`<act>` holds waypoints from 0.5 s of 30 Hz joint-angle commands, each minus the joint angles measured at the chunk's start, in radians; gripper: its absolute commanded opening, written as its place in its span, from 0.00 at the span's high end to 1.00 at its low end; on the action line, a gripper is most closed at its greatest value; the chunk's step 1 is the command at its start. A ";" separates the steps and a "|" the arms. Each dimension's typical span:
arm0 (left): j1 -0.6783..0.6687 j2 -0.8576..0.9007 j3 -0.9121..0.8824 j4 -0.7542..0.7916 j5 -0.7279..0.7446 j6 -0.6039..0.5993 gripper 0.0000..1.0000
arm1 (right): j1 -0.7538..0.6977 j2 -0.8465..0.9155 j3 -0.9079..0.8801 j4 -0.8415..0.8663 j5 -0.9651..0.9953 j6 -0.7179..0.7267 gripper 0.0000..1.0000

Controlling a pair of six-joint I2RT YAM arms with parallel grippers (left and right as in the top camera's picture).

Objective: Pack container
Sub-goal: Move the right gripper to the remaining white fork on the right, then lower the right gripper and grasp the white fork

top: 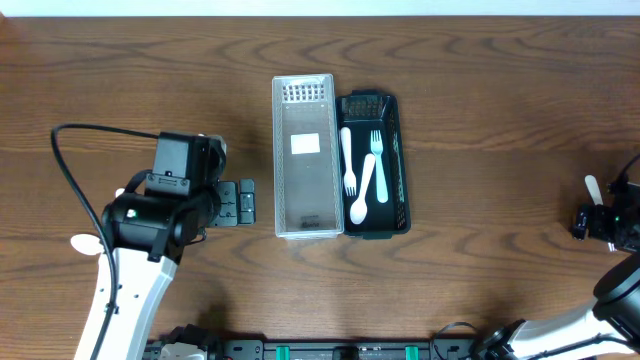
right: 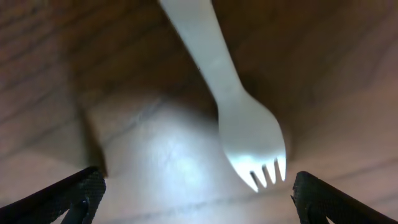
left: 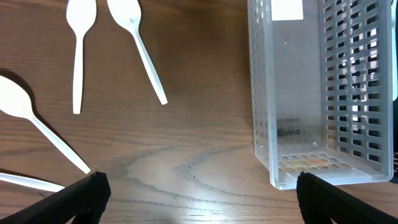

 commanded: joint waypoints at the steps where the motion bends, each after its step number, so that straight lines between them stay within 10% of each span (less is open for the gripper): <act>1: 0.004 0.011 0.002 -0.005 -0.015 0.002 0.02 | -0.010 0.007 0.037 0.024 -0.014 -0.014 0.01; 15: 0.004 0.037 0.002 -0.004 -0.015 0.002 0.02 | -0.016 0.082 0.045 0.058 -0.068 -0.063 0.01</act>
